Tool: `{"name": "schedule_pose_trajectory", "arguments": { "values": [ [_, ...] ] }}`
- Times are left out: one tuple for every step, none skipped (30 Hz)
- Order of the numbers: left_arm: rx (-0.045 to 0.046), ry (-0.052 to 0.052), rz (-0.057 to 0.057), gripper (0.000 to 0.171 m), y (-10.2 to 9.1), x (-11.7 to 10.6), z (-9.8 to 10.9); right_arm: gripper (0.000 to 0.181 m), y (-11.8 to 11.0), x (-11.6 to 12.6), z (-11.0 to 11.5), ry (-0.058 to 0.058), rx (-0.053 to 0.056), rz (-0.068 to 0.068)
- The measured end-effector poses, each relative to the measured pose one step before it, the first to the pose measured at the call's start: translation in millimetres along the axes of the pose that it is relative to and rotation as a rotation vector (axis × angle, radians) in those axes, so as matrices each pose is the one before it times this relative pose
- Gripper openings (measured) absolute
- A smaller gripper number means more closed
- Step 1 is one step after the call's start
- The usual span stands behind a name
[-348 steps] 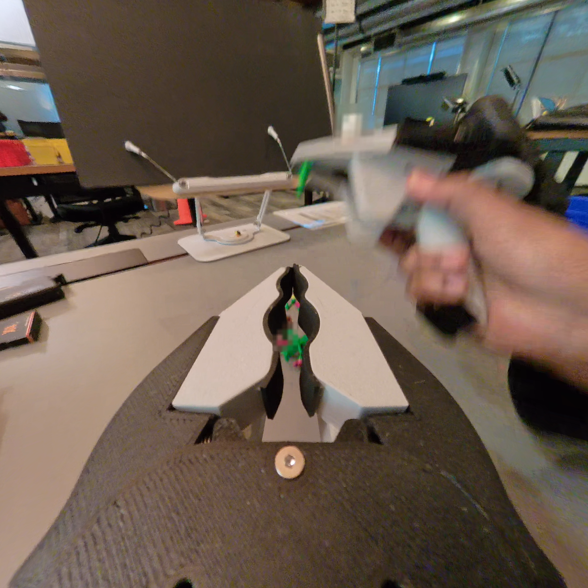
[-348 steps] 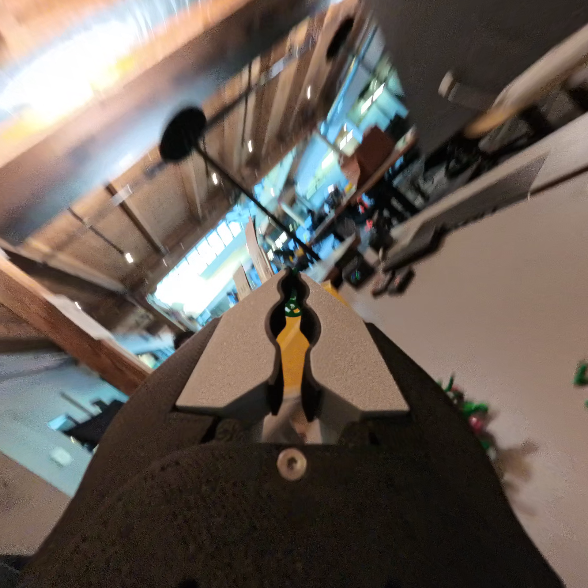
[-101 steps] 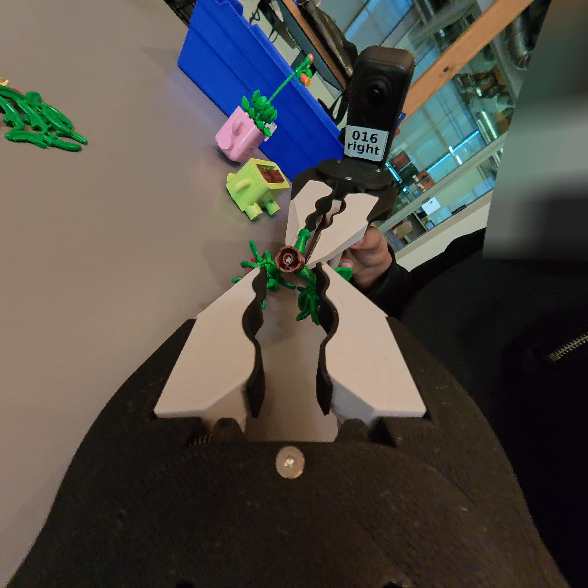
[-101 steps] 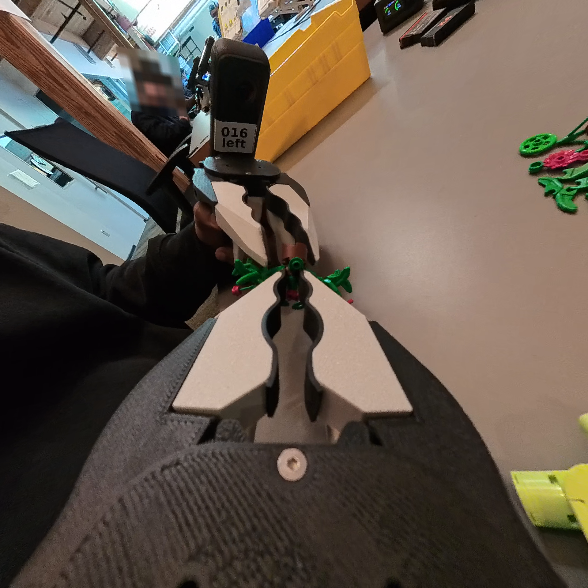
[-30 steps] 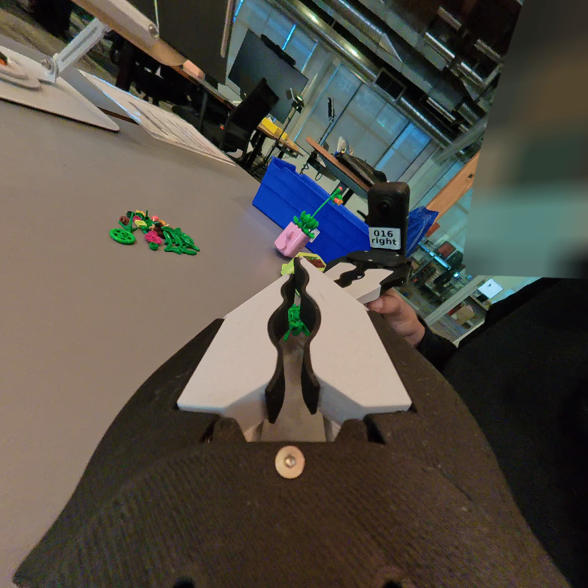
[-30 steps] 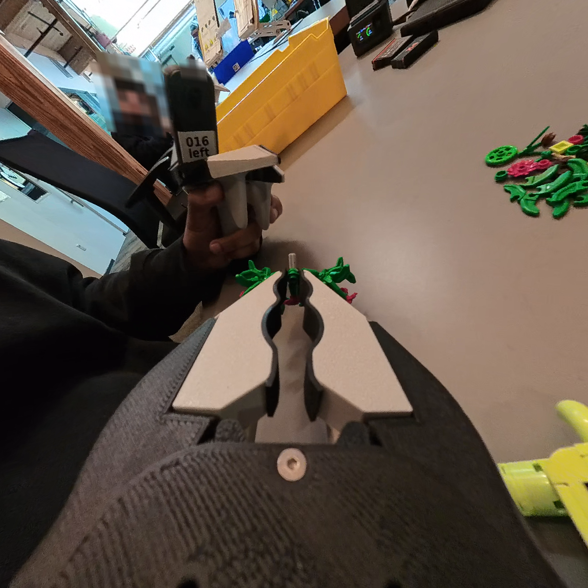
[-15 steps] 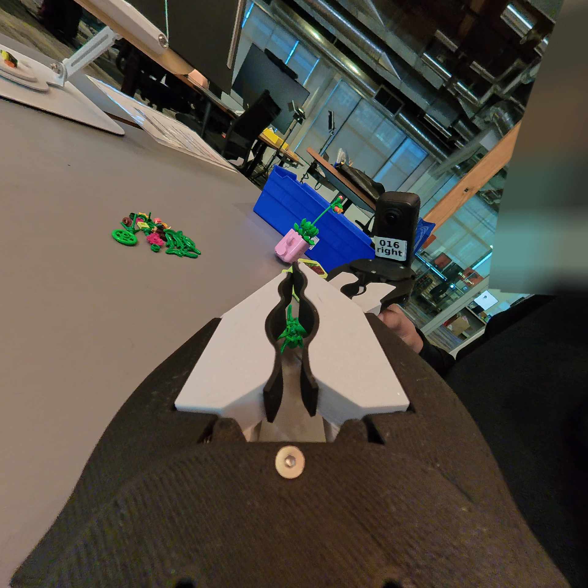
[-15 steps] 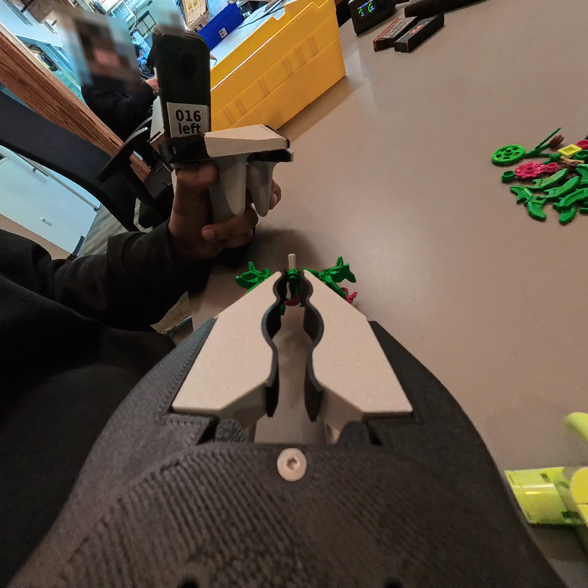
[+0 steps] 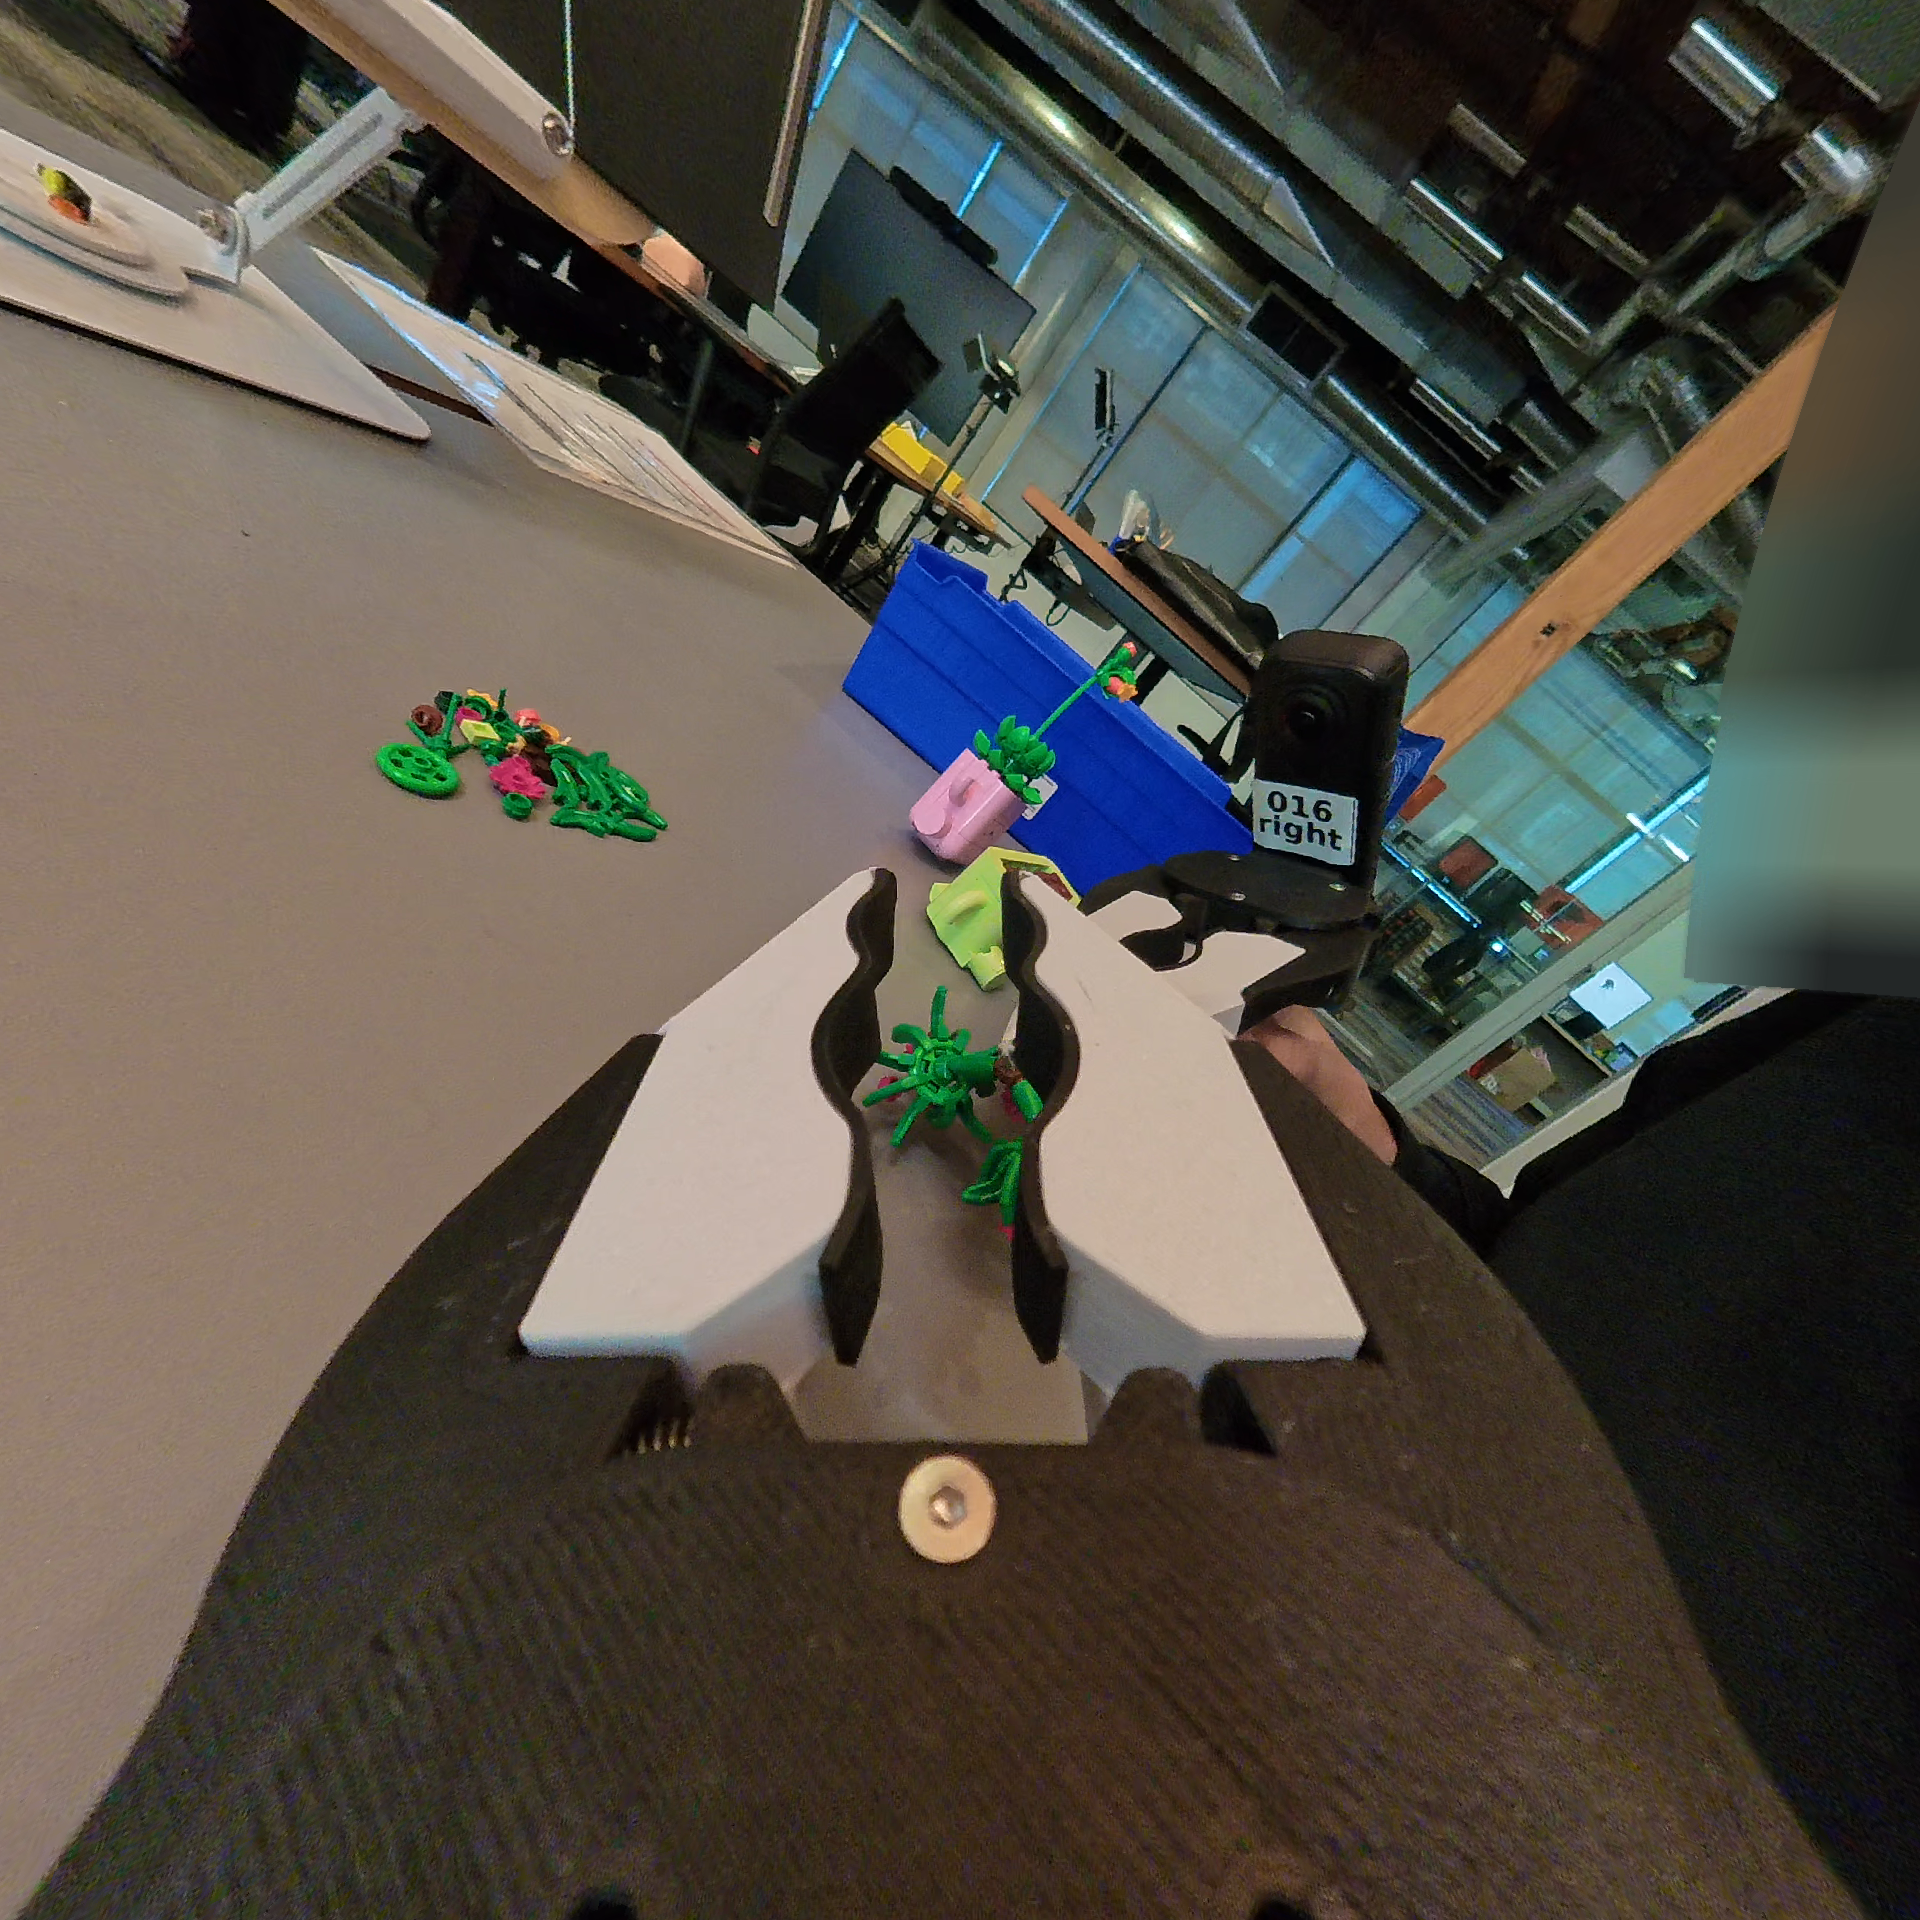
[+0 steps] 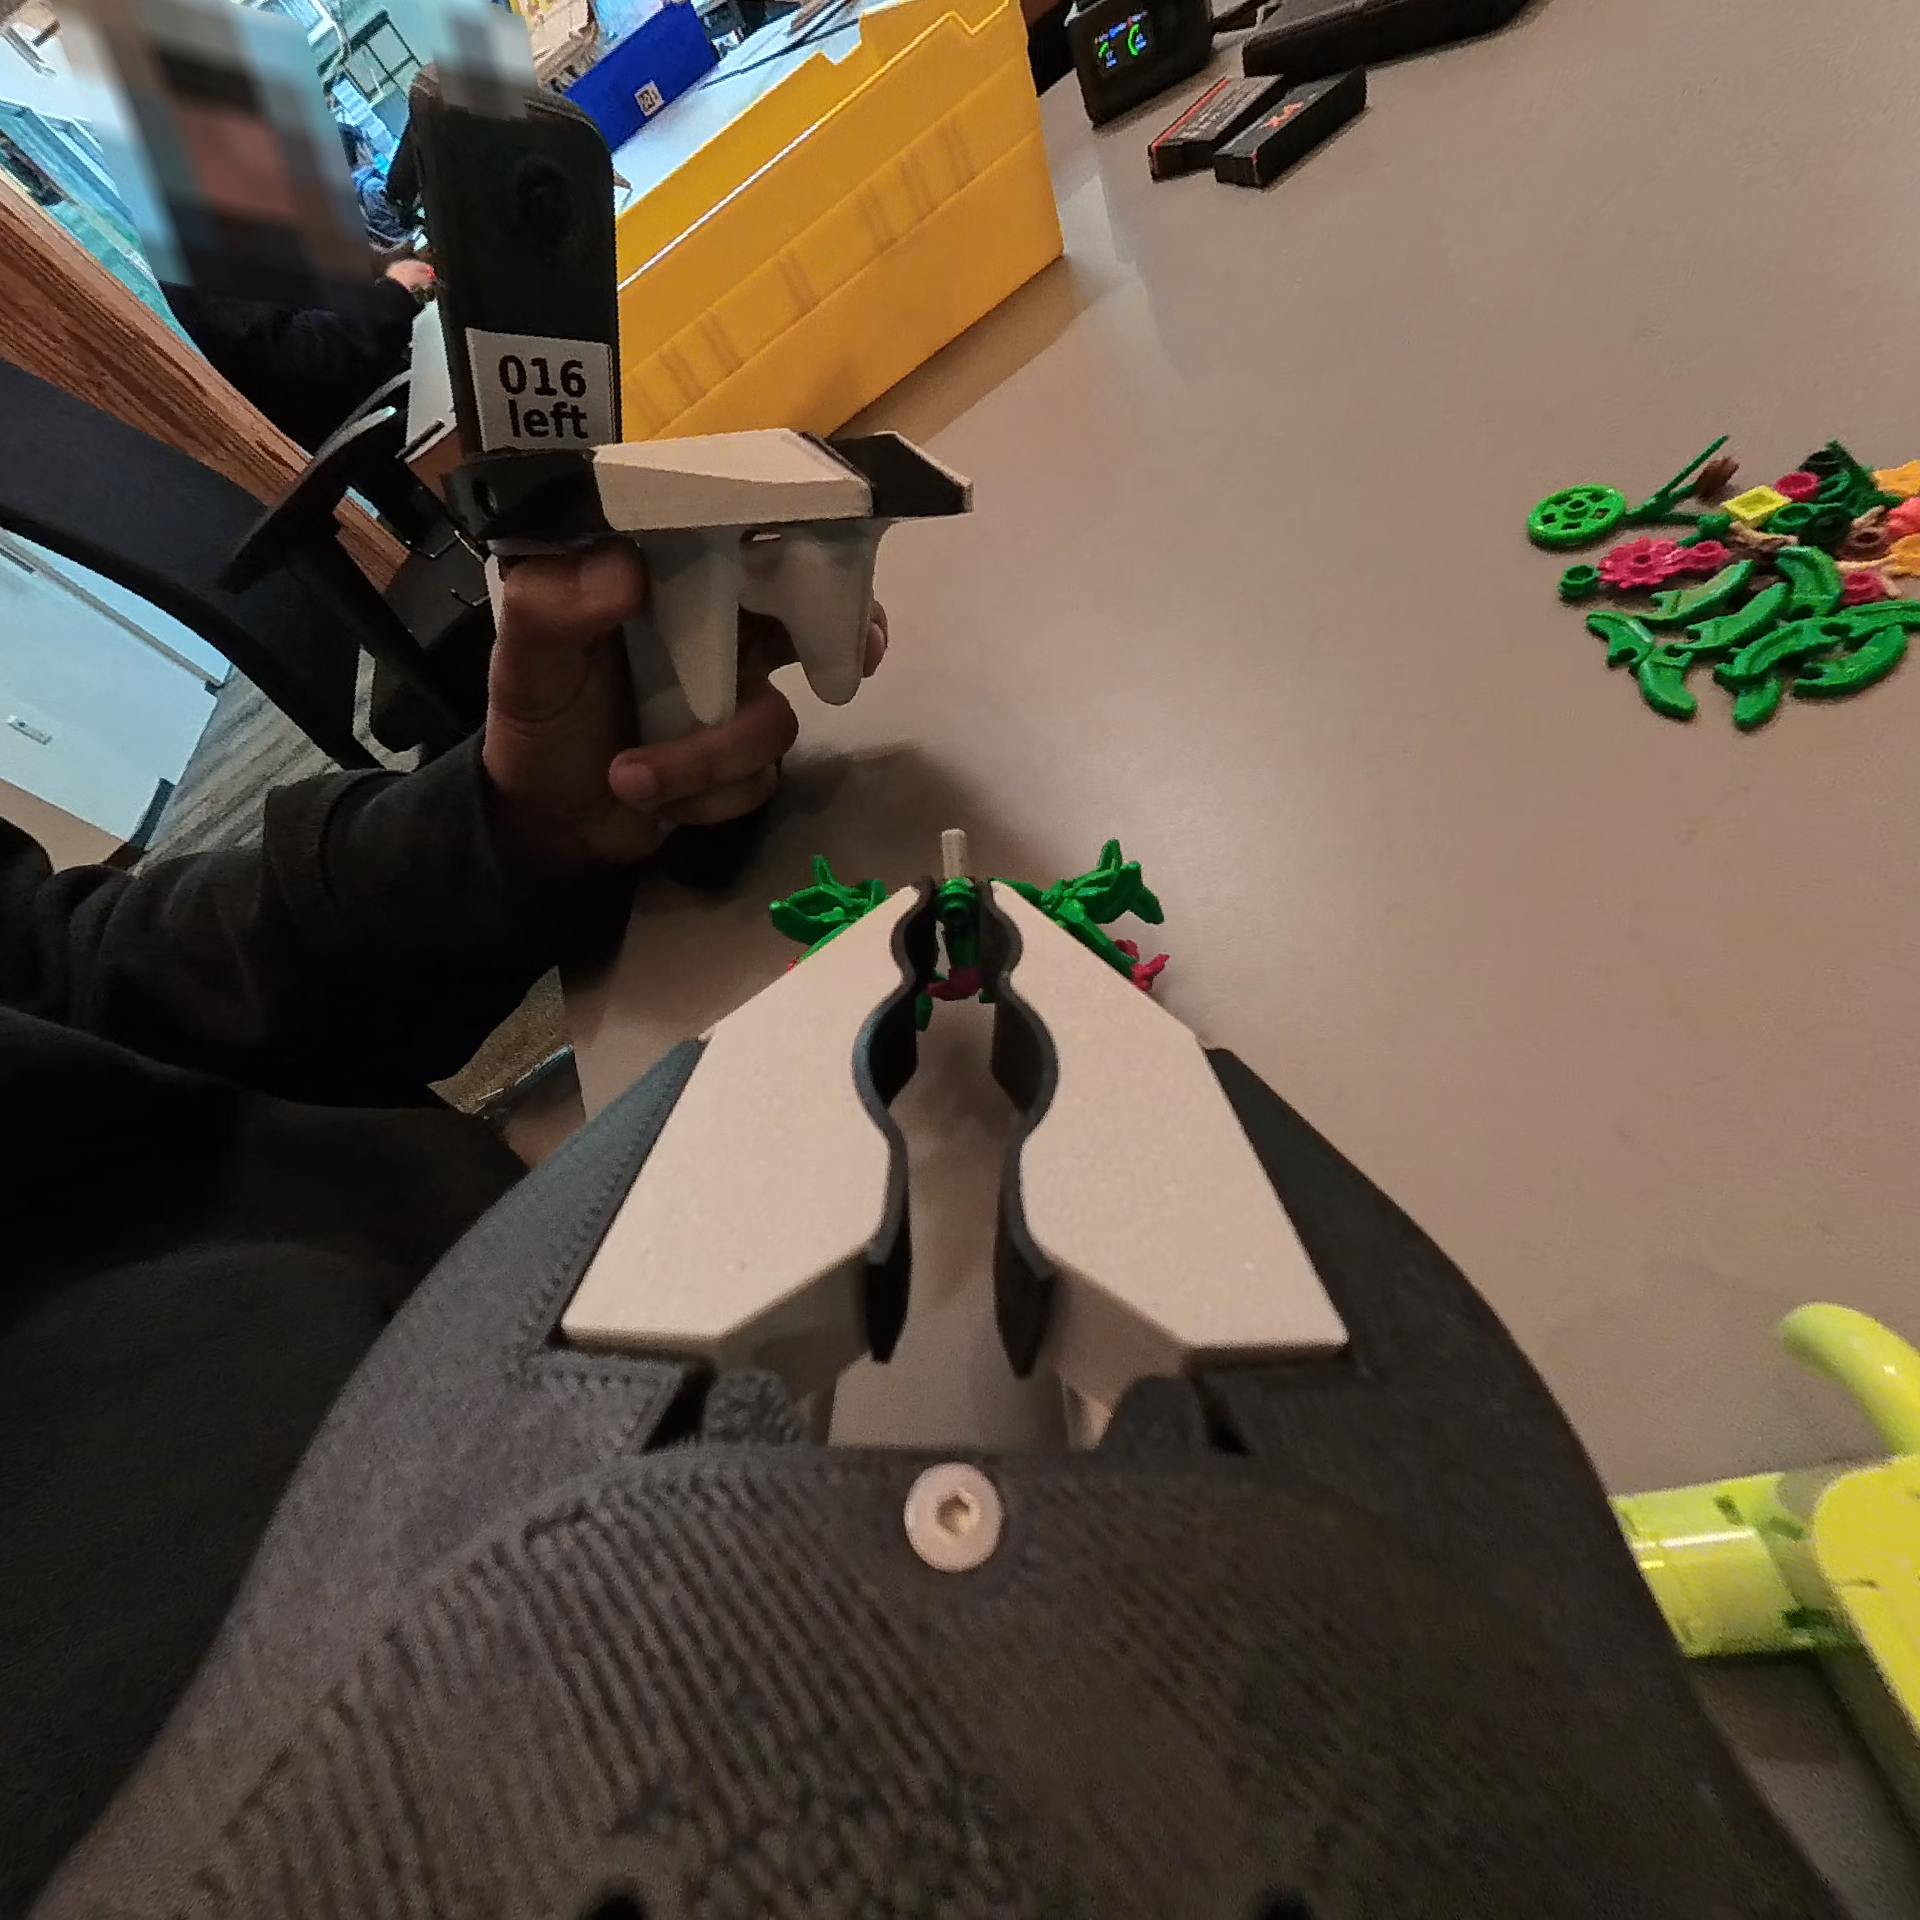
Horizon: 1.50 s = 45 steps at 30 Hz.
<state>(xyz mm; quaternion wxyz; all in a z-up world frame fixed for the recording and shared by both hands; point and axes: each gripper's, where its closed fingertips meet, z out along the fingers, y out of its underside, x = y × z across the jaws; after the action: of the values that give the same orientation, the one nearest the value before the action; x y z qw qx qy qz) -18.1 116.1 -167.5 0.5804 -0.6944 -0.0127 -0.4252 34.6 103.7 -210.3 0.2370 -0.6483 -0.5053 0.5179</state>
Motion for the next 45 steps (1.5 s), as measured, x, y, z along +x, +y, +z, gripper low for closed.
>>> {"name": "schedule_pose_trajectory", "arguments": {
  "values": [
    [0.00263,-0.0007,0.0003,0.017,-0.34,-0.05,-0.26,0.005,0.37,0.04,0.3,0.0021,-0.0025,-0.0026],
    [0.00319,-0.001,-0.0011,0.016,-0.4,-0.29,-0.26,0.005,0.29,0.1,0.3,0.0023,-0.0022,-0.0017],
    [0.00298,-0.0014,-0.0024,0.016,-0.35,-0.41,-0.11,0.005,0.1,0.06,0.13,0.0018,-0.0011,-0.0015],
    [0.00211,-0.0022,-0.0031,0.015,-0.28,-0.55,-0.23,0.005,0.11,0.07,0.1,0.0013,-0.0005,-0.001],
    [0.00105,-0.0027,-0.0035,0.015,-0.18,-0.67,0.0,0.005,-0.01,0.24,0.14,0.0016,-0.0005,0.0],
    [0.00058,0.0,-0.0023,0.015,-0.03,-0.26,-0.06,0.005,0.05,0.3,0.08,0.0028,-0.0004,0.0],
    [0.00159,-0.0012,-0.0015,0.015,-0.27,-0.27,-0.14,0.005,-0.17,0.42,0.19,0.0033,0.0003,-0.0012],
    [0.00317,-0.0022,-0.0017,0.015,-0.43,-0.48,-0.18,0.005,-0.13,0.44,0.24,0.0042,0.0005,-0.0023],
    [0.00544,-0.0017,-0.0028,0.015,-0.66,-0.51,-0.44,0.005,-0.13,0.52,0.45,0.0058,-0.0004,-0.0032],
    [0.00865,-0.0017,-0.0046,0.015,-1.14,-0.72,-0.53,0.005,-0.01,0.49,0.56,0.007,-0.0017,-0.0049],
    [0.0121,-0.0011,-0.006,0.015,-1.62,-0.95,-0.75,0.005,0.23,0.47,0.71,0.0084,-0.0031,-0.007],
    [0.01465,-0.0016,-0.0066,0.015,-2.05,-1.02,-0.85,0.005,0.42,0.36,0.69,0.0101,-0.0039,-0.0092],
    [0.0155,-0.0016,-0.0047,0.015,-2.2,-0.96,-1.04,0.005,0.4,0.58,0.69,0.0128,-0.0038,-0.0115],
    [0.0145,-0.0009,-0.0013,0.015,-2.01,-0.54,-0.91,0.005,0.08,0.56,0.55,0.0148,-0.002,-0.0144],
    [0.01313,-0.003,0.0014,0.016,-1.89,-0.47,-0.84,0.005,-0.64,0.22,0.2,0.0138,0.0029,-0.0176],
    [0.01141,-0.0064,0.0032,0.016,-1.48,-0.75,-0.61,0.005,-1.82,0.09,-0.67,0.0133,0.0105,-0.0216],
    [0.01028,-0.0081,0.0034,0.016,-1.37,-0.76,-0.58,0.005,-2.43,1.02,-1.68,0.0216,0.0151,-0.0285],
    [0.01089,-0.0089,0.0039,0.016,-1.39,-0.98,-0.55,0.005,-2.01,3.87,-2.19,0.0397,0.0113,-0.0362],
    [0.01193,-0.0105,0.0051,0.016,-1.63,-1.06,-0.51,0.005,-1.29,6.92,-2.35,0.0571,0.0032,-0.0386],
    [0.01081,-0.0117,0.0045,0.016,-1.45,-1.18,-0.46,0.005,-0.89,8.83,-2.28,0.0649,-0.0007,-0.0351],
    [0.00779,-0.0108,0.0024,0.016,-1.07,-1.35,-0.21,0.005,-0.88,9.55,-2.03,0.0639,0.001,-0.0286],
    [0.00591,-0.0091,0.0011,0.016,-0.69,-1.08,-0.22,0.005,-0.43,9.38,-1.12,0.0591,0.0037,-0.0209],
    [0.00592,-0.0098,0.0011,0.016,-0.78,-1.28,-0.18,0.005,0.61,8.29,0.19,0.0493,0.0014,-0.0123],
    [0.00612,-0.0105,0.0012,0.016,-0.83,-1.27,-0.11,0.005,2.25,6.29,1.76,0.0349,-0.0082,-0.0035],
    [0.00581,-0.0116,0.0002,0.016,-0.74,-1.66,0.07,0.005,3.37,4.74,2.61,0.023,-0.0196,0.0058],
    [0.00565,-0.0122,-0.0002,0.016,-0.86,-1.72,0.03,0.007,3.33,3.39,2.58,0.0147,-0.0237,0.0116],
    [0.00559,-0.0124,-0.0001,0.016,-0.78,-1.65,-0.03,0.013,2.06,3.32,1.71,0.0152,-0.0168,0.0127],
    [0.0051,-0.0127,-0.0013,0.016,-0.65,-1.89,0.07,0.018,0.48,3.54,0.5,0.0177,-0.0044,0.0123],
    [0.00451,-0.0131,-0.0015,0.017,-0.65,-1.87,0.04,0.024,-1.0,2.18,-0.67,0.0084,0.0082,0.0106],
    [0.0038,-0.012,-0.0004,0.017,-0.5,-1.59,0.07,0.033,-2.63,0.79,-1.48,-0.0012,0.0189,0.01],
    [0.00247,-0.0123,0.0003,0.017,-0.27,-1.49,0.05,0.04,-3.79,0.53,-1.86,-0.0037,0.0257,0.0113],
    [-0.00027,-0.0112,0.0017,0.017,0.04,-1.24,0.22,0.041,-3.98,0.02,-2.37,-0.0068,0.0274,0.0127],
    [-0.00243,-0.0116,0.0017,0.018,0.44,-1.21,0.31,0.042,-4.21,-0.7,-3.32,-0.0106,0.028,0.0138],
    [-0.0038,-0.0161,-0.0004,0.018,0.52,-2.0,0.51,0.045,-5.8,-1.13,-4.72,-0.0128,0.0358,0.0129],
    [-0.00723,-0.0152,-0.0018,0.018,0.84,-1.99,0.81,0.046,-9.45,-2.28,-6.36,-0.0193,0.0549,0.0103],
    [-0.01368,-0.0164,-0.0058,0.019,1.87,-2.52,1.45,0.047,-13.58,-4.23,-8.22,-0.0309,0.0755,0.0067],
    [-0.02312,-0.0163,-0.0098,0.021,3.12,-2.69,2.12,0.048,-16.02,-5.2,-9.91,-0.0366,0.0873,0.0042],
    [-0.03186,-0.0086,-0.0072,0.023,4.31,-1.3,2.65,0.048,-16.49,-5.22,-10.58,-0.0346,0.0891,0.0058],
    [-0.03296,-0.0109,0.0006,0.024,4.45,-0.87,2.86,0.048,-15.59,-5.5,-10.15,-0.0338,0.0812,0.0063],
    [-0.02512,-0.0172,0.0126,0.025,3.28,-0.85,2.72,0.048,-13.52,-5.14,-8.69,-0.0315,0.0646,0.0011],
    [-0.02184,-0.0157,0.0221,0.026,2.84,0.43,2.42,0.048,-10.61,-3.9,-7.05,-0.0243,0.0437,-0.0076],
    [-0.01536,-0.0093,0.0286,0.03,2.36,2.49,2.13,0.047,-7.46,-2.44,-5.63,-0.016,0.0249,-0.0153],
    [0.00555,-0.002,0.0229,0.034,0.56,5.21,1.77,0.045,-4.54,-1.44,-5.01,-0.0094,0.0139,-0.0162],
    [0.02334,0.0002,0.0038,0.036,-1.01,6.77,1.48,0.044,-2.28,-1.27,-4.53,-0.0059,0.0103,-0.0083],
    [0.02927,0.0007,-0.0094,0.038,-1.21,6.97,1.03,0.043,-0.84,-1.66,-4.0,-0.0069,0.0091,0.0026]
  ]
}}
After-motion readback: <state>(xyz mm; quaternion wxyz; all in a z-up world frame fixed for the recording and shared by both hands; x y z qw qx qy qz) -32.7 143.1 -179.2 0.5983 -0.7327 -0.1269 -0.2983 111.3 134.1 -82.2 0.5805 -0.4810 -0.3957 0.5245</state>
